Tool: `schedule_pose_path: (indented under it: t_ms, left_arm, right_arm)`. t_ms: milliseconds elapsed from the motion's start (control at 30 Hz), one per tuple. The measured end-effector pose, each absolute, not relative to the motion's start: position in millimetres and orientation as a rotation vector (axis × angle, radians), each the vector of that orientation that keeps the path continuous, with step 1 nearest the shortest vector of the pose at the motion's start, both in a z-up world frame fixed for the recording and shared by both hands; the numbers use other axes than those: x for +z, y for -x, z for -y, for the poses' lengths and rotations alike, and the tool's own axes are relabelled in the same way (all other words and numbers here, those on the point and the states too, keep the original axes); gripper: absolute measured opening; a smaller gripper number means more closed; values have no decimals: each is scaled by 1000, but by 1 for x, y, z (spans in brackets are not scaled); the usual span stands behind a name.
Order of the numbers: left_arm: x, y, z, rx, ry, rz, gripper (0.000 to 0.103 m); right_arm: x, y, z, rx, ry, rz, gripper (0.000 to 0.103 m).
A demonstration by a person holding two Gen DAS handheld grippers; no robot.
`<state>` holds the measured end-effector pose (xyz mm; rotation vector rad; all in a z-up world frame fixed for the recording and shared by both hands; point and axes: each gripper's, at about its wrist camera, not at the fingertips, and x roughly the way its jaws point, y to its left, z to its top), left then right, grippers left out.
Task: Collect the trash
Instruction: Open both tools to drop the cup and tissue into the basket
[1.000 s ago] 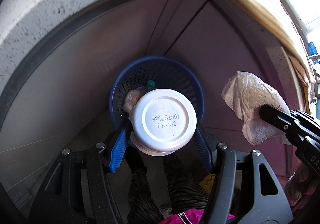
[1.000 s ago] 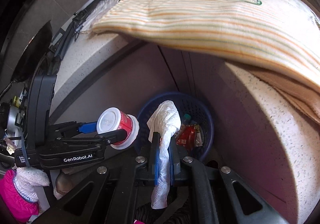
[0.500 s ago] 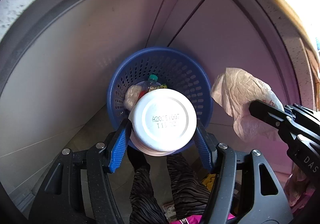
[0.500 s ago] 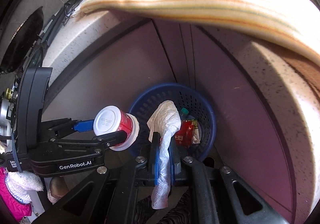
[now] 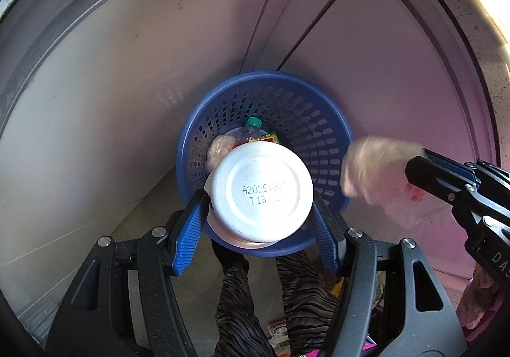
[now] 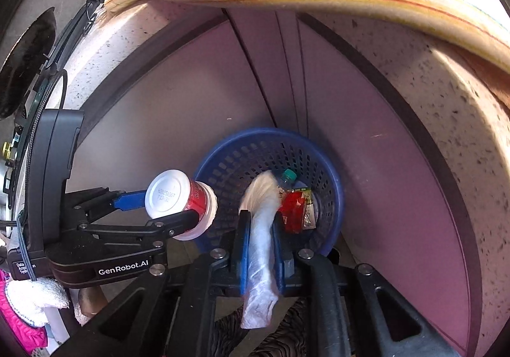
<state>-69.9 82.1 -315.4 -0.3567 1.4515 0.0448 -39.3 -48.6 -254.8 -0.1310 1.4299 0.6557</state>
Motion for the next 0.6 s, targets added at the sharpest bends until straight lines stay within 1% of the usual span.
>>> schedule_pose_path:
  t_ms: [67, 133, 200, 267, 333, 367, 400, 467, 600]
  left_arm:
    - [-315, 69, -82, 49, 351, -1446, 64]
    - [-314, 70, -81, 51, 347, -1445, 64]
    - [-314, 70, -81, 46, 343, -1450, 64]
    - [-313, 70, -81, 50, 333, -1458, 66]
    - [-314, 70, -82, 53, 329, -1461, 68]
    - [-314, 70, -82, 55, 331, -1461, 68]
    - [-314, 70, -83, 57, 335, -1461, 68]
    - [-314, 71, -84, 61, 338, -1465, 68]
    - [-314, 73, -87, 66, 340, -1466, 68]
  right_arm:
    - [-255, 39, 50, 656, 137, -1430, 14]
    - [-256, 37, 48, 655, 142, -1427, 18]
    - [-255, 37, 47, 654, 144, -1422, 28]
    - [-255, 36, 45, 652, 146, -1415, 32]
    - [-253, 36, 45, 646, 149, -1415, 42]
    - [-250, 35, 46, 645, 147, -1413, 50]
    - [-249, 35, 47, 643, 143, -1409, 52]
    - [-246, 33, 48, 640, 136, -1410, 52]
    - [-244, 32, 50, 636, 130, -1410, 56]
